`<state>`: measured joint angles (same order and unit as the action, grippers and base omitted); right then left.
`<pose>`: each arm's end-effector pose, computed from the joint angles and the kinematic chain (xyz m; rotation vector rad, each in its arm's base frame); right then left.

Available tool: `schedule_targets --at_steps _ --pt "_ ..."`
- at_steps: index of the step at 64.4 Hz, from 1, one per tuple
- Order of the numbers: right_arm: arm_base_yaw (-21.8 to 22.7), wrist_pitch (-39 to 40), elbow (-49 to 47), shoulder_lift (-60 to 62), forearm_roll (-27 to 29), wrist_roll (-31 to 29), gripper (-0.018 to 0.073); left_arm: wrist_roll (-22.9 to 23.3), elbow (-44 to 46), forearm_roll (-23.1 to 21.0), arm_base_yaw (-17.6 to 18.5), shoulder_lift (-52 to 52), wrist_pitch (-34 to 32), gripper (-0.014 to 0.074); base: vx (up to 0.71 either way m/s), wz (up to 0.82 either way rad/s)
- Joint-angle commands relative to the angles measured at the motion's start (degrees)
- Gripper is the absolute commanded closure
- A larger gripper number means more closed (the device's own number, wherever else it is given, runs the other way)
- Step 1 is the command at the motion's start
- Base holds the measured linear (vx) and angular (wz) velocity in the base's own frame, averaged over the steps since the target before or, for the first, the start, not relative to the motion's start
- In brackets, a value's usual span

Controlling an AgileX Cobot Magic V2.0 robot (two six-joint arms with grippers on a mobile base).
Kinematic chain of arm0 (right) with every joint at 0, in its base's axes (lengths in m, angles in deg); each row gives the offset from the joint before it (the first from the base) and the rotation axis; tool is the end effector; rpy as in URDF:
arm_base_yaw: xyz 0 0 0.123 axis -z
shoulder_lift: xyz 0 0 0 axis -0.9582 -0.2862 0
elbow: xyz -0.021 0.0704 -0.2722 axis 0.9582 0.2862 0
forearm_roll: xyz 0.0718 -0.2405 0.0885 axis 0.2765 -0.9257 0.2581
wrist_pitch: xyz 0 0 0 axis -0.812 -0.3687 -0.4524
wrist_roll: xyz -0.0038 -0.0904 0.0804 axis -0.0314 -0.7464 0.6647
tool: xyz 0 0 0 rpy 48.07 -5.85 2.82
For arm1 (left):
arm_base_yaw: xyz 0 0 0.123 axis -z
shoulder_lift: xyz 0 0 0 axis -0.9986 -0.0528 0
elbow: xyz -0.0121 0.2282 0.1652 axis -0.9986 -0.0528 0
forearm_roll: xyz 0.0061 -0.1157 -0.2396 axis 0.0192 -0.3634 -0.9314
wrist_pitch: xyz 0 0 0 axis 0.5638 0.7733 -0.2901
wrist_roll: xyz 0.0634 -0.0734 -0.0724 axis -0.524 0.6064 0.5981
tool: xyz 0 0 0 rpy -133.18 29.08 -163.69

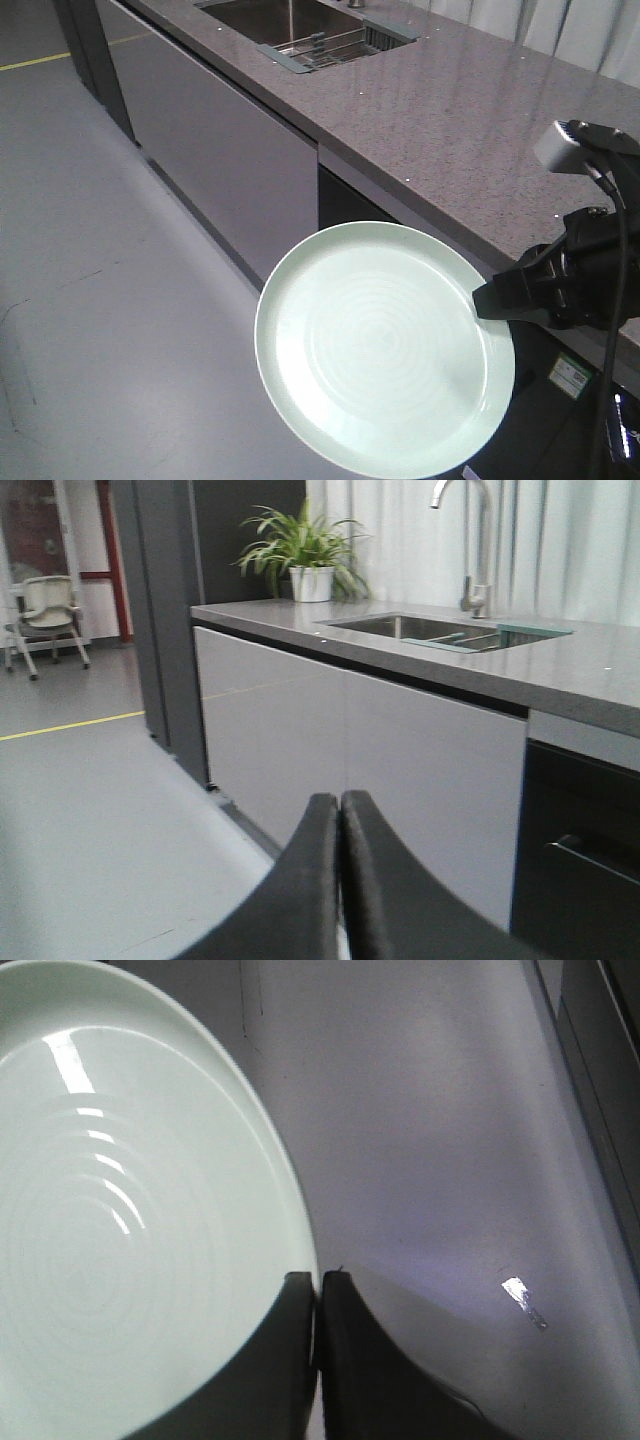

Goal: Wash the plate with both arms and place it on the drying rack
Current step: 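Drive the base along the counter carrying the plate in the right gripper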

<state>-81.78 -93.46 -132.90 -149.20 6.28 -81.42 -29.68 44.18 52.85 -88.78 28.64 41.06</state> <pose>0.2326 0.0951 0.3191 -0.4443 2.5027 0.7058 0.1043 0.0032 0.2008 -0.0483 1.5500 0.0004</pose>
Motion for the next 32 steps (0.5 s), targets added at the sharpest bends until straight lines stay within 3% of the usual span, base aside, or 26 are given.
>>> schedule_targets --at_steps 1,32 --pt "-0.03 1.71 -1.44 1.18 2.44 -0.58 0.0564 0.2 1.82 -0.53 0.1 0.83 -4.27 0.0603 -0.07 0.35" --pt "-0.03 1.71 -1.44 1.18 2.44 -0.58 0.0564 0.2 1.82 -0.53 0.1 0.83 -4.27 0.0603 -0.06 0.4"
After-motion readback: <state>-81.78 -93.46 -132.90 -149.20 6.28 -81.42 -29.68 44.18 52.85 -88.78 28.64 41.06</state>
